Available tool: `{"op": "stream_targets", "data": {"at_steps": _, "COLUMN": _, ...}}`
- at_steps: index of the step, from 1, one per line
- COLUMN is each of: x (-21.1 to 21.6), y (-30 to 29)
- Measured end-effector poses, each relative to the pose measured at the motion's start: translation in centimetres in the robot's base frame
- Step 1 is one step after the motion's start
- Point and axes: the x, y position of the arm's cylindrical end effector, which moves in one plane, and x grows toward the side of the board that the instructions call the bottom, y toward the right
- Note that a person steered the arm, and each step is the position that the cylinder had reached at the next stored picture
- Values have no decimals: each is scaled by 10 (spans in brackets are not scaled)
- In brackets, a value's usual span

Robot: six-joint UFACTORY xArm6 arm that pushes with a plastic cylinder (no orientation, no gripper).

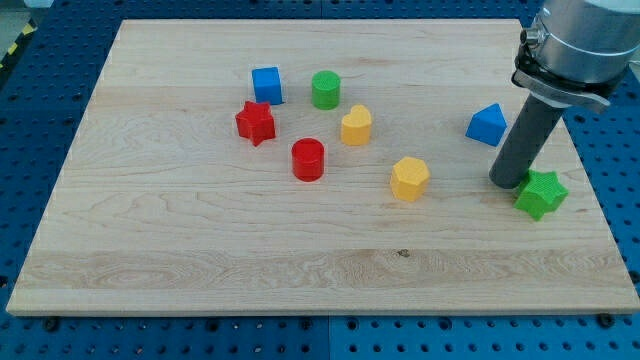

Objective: Move the yellow hexagon towards the bottom right

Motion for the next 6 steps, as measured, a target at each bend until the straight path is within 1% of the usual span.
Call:
{"op": "stream_targets", "data": {"at_steps": 1, "x": 0, "y": -34}}
{"op": "stream_targets", "data": {"at_steps": 3, "x": -20, "y": -67}}
{"op": "stream_targets", "data": {"at_steps": 4, "x": -20, "y": -109}}
{"op": "stream_targets", "data": {"at_steps": 5, "x": -1, "y": -137}}
{"op": "stream_targets", "data": {"at_steps": 6, "x": 50, "y": -139}}
